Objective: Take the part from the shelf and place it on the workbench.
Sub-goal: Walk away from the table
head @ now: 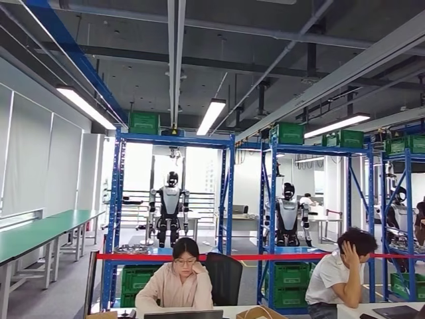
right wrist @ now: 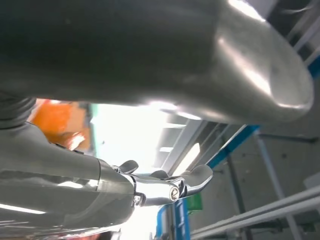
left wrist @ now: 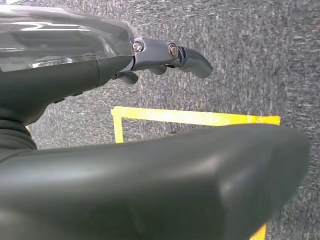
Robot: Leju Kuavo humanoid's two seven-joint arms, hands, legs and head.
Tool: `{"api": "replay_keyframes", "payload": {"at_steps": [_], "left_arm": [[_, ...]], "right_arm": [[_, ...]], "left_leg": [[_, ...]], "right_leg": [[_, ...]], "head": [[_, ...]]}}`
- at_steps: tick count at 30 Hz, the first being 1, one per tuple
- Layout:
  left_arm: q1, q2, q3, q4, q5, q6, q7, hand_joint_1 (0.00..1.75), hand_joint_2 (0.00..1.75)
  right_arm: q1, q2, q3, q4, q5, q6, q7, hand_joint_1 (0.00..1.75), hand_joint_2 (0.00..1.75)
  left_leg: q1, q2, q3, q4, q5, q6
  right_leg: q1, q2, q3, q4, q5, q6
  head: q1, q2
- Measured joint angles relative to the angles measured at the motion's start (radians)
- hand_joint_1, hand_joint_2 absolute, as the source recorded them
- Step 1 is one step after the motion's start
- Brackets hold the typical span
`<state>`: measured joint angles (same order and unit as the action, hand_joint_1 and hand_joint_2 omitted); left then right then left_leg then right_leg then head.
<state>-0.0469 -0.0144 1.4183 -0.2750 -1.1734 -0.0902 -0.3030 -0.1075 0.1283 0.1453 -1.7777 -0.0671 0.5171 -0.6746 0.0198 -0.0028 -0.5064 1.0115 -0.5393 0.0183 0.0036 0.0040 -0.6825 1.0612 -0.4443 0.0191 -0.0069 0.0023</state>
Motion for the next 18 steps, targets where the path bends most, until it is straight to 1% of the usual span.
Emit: {"api": "replay_keyframes", "payload": {"at_steps": [1, 2, 3, 4, 5, 6, 7, 8, 9, 10, 11, 12, 13, 14, 15, 16, 17, 18], "left_arm": [[0.0, -0.001, 0.001, 0.0, 0.0, -0.001, -0.001, 0.0, 0.0], [0.0, -0.001, 0.003, 0.0, 0.0, -0.002, -0.002, 0.0, 0.0], [0.001, -0.001, 0.004, 0.0, 0.0, -0.003, -0.003, 0.0, 0.0], [0.002, -0.001, 0.006, 0.0, 0.0, -0.003, -0.003, 0.0, 0.0], [0.004, -0.001, 0.008, 0.0, 0.0, -0.003, -0.004, 0.0, 0.0], [0.005, -0.001, 0.011, 0.0, 0.0, -0.003, -0.004, 0.0, 0.0], [0.006, -0.001, 0.014, 0.0, 0.0, -0.003, -0.004, 0.0, 0.0], [0.006, -0.001, 0.017, 0.0, 0.0, -0.003, -0.004, 0.0, 0.0], [0.007, -0.002, 0.019, 0.0, 0.0, -0.002, -0.004, 0.0, 0.0], [0.008, -0.003, 0.02, 0.0, 0.0, -0.002, -0.004, 0.0, 0.0], [0.008, -0.004, 0.022, 0.0, 0.0, -0.001, -0.004, 0.0, 0.0], [0.009, -0.005, 0.025, 0.0, 0.001, -0.001, -0.003, 0.0, 0.0], [0.01, -0.005, 0.028, 0.0, 0.002, -0.001, -0.002, 0.0, 0.0], [0.011, -0.005, 0.032, 0.0, 0.002, -0.001, 0.0, 0.0, 0.0], [0.013, -0.007, 0.035, 0.0, 0.003, -0.001, 0.002, 0.0, 0.0], [0.015, -0.01, 0.039, 0.0, 0.003, -0.001, 0.003, 0.0, 0.0], [0.016, -0.012, 0.042, 0.0, 0.002, -0.002, 0.003, 0.0, 0.0], [0.016, -0.016, 0.045, 0.0, 0.001, -0.002, 0.003, 0.0, 0.0]], "right_arm": [[0.011, -0.004, 0.0, 0.002, 0.013, -0.003, -0.007, 0.0, 0.0], [0.021, -0.008, 0.0, 0.004, 0.021, -0.006, -0.012, 0.0, 0.0], [0.033, -0.011, 0.001, 0.008, 0.027, -0.009, -0.015, 0.0, 0.0], [0.046, -0.014, 0.001, 0.013, 0.032, -0.013, -0.017, 0.0, 0.0], [0.059, -0.017, 0.001, 0.019, 0.037, -0.017, -0.018, 0.0, 0.0], [0.071, -0.02, 0.001, 0.025, 0.041, -0.021, -0.019, 0.0, 0.0], [0.08, -0.022, 0.0, 0.029, 0.044, -0.024, -0.019, 0.0, 0.0], [0.087, -0.023, 0.0, 0.033, 0.046, -0.028, -0.019, 0.0, 0.0], [0.092, -0.024, 0.0, 0.036, 0.047, -0.031, -0.019, 0.0, 0.0], [0.097, -0.025, 0.0, 0.04, 0.047, -0.033, -0.019, 0.0, 0.0], [0.104, -0.025, 0.0, 0.045, 0.046, -0.035, -0.02, 0.0, 0.0], [0.111, -0.026, 0.0, 0.05, 0.045, -0.035, -0.02, 0.0, 0.0], [0.119, -0.028, -0.002, 0.057, 0.044, -0.035, -0.02, 0.0, 0.0], [0.127, -0.029, -0.003, 0.069, 0.044, -0.035, -0.02, 0.0, 0.0], [0.136, -0.031, -0.007, 0.086, 0.045, -0.035, -0.02, 0.0, 0.0], [0.145, -0.031, -0.012, 0.109, 0.046, -0.036, -0.02, 0.0, 0.0], [0.156, -0.032, -0.018, 0.137, 0.048, -0.037, -0.02, 0.0, 0.0], [0.168, -0.033, -0.026, 0.165, 0.051, -0.039, -0.019, 0.0, 0.0]], "left_leg": [[0.0, 0.003, -0.01, -0.001, 0.01, 0.005], [-0.001, 0.004, -0.021, 0.0, 0.018, 0.009], [-0.003, 0.006, -0.032, 0.0, 0.026, 0.011], [-0.005, 0.007, -0.043, 0.0, 0.035, 0.011], [-0.006, 0.008, -0.055, 0.001, 0.043, 0.011], [-0.008, 0.008, -0.066, 0.001, 0.051, 0.011], [-0.01, 0.008, -0.076, 0.001, 0.059, 0.01], [-0.011, 0.008, -0.084, 0.001, 0.067, 0.008], [-0.013, 0.008, -0.089, 0.001, 0.073, 0.005], [-0.012, 0.008, -0.093, 0.001, 0.08, 0.001], [-0.01, 0.008, -0.097, 0.001, 0.087, -0.005], [-0.007, 0.008, -0.1, 0.0, 0.095, -0.012], [-0.004, 0.008, -0.104, 0.0, 0.099, -0.017], [-0.002, 0.008, -0.108, 0.004, 0.09, -0.021], [-0.002, 0.007, -0.116, 0.021, 0.065, -0.024], [-0.002, 0.007, -0.127, 0.058, 0.022, -0.024], [-0.002, 0.006, -0.14, 0.112, -0.028, -0.025], [-0.002, 0.006, -0.153, 0.175, -0.071, -0.027]], "right_leg": [[-0.003, 0.0, -0.011, 0.044, -0.048, 0.005], [-0.005, 0.0, -0.023, 0.103, -0.101, 0.009], [-0.006, 0.0, -0.031, 0.164, -0.142, 0.012], [-0.008, 0.0, -0.031, 0.212, -0.164, 0.013], [-0.008, 0.0, -0.016, 0.23, -0.164, 0.013], [-0.008, 0.0, 0.014, 0.213, -0.148, 0.011], [-0.006, 0.0, 0.06, 0.163, -0.125, 0.007], [-0.003, 0.0, 0.116, 0.091, -0.108, 0.0], [0.001, 0.0, 0.171, 0.014, -0.102, -0.008], [0.006, 0.001, 0.21, -0.046, -0.104, -0.014], [0.011, 0.001, 0.232, -0.083, -0.108, -0.019], [0.015, 0.001, 0.238, -0.102, -0.108, -0.024], [0.016, -0.001, 0.236, -0.11, -0.101, -0.029], [0.016, -0.003, 0.231, -0.116, -0.091, -0.035], [0.015, -0.006, 0.225, -0.122, -0.08, -0.043], [0.013, -0.009, 0.216, -0.126, -0.069, -0.048], [0.014, -0.012, 0.203, -0.123, -0.061, -0.052], [0.015, -0.013, 0.188, -0.118, -0.053, -0.054]], "head": [[0.0, 0.0], [0.0, 0.0], [0.0, 0.0], [0.0, 0.0], [0.0, 0.0], [0.0, 0.0], [0.0, 0.0], [0.0, 0.0], [0.0, 0.0], [0.0, 0.0], [0.0, 0.0], [0.0, 0.0], [0.0, 0.0], [0.0, 0.0], [0.0, 0.0], [0.0, 0.0], [0.0, 0.0], [0.0, 0.0]]}}
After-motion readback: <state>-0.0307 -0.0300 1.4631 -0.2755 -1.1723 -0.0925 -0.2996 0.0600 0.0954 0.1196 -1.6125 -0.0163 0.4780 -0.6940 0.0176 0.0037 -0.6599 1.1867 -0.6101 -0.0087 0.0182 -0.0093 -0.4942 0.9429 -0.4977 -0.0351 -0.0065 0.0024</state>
